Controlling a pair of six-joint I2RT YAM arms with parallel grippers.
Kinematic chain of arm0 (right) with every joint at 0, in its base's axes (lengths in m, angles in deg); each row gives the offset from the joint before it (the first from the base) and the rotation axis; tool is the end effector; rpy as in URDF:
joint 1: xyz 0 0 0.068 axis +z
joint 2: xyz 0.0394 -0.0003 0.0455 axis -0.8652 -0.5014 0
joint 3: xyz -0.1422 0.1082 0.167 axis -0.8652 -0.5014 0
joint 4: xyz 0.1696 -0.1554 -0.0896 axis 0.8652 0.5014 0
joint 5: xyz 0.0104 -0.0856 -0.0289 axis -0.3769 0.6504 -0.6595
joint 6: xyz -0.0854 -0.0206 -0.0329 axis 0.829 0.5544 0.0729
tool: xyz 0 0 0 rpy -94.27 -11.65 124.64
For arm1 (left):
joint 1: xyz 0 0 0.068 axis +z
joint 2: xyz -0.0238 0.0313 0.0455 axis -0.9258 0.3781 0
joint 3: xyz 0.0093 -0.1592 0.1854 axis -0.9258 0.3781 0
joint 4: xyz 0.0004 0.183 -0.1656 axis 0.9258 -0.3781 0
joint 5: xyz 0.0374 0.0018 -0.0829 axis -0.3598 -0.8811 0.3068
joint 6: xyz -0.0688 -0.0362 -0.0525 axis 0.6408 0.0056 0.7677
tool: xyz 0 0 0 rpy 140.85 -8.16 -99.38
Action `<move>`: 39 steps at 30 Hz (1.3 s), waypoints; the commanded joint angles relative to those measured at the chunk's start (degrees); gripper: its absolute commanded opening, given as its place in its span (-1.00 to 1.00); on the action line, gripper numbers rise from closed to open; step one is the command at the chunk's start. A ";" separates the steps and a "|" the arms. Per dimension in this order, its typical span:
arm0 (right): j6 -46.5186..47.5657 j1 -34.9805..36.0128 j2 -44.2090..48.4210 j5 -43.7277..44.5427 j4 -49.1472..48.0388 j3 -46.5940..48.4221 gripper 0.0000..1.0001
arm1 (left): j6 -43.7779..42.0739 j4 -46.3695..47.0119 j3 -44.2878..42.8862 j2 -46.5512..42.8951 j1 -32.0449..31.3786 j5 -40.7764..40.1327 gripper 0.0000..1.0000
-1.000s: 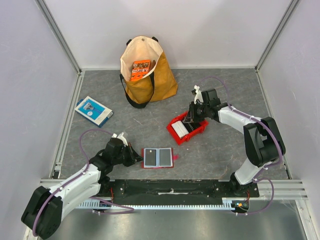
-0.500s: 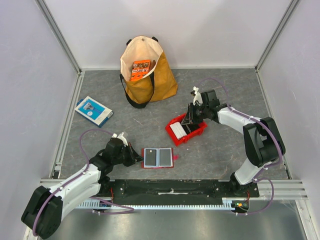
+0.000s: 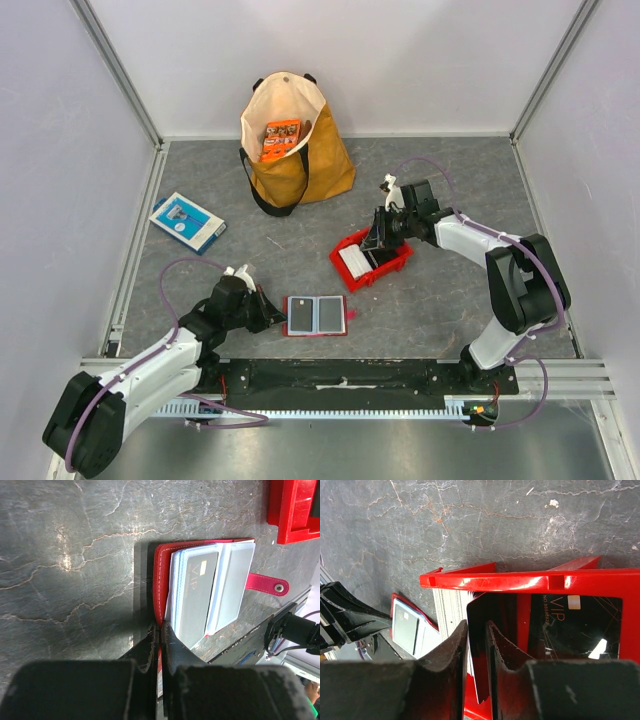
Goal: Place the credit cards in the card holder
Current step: Pick up the credit card from the storage box.
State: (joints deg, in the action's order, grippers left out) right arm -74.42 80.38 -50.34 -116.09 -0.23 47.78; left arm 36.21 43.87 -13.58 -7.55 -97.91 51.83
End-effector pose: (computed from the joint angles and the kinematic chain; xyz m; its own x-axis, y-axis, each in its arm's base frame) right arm 0.3127 0.1642 0.1342 -0.8996 -0.0051 -0.4368 -0.2999 0.7343 0.6090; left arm 0.1484 -0.1125 0.0792 -0.8775 -0.3686 -0.3067 -0.0616 0.7209 -0.6903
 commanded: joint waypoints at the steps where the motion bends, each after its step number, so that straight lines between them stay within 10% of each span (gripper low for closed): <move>1: -0.98 0.27 0.69 -3.76 -1.27 -0.37 -0.47 | -0.53 1.68 -1.39 0.10 -0.10 1.10 -0.96; 39: -1.68 0.27 -0.10 -8.15 -2.67 -0.11 -0.49 | -0.70 2.38 -1.39 0.97 -0.02 1.72 -0.96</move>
State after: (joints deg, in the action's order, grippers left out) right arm -74.95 80.38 -50.38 -120.94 -1.71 46.63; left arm 36.21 44.72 -13.58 -6.70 -97.91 52.51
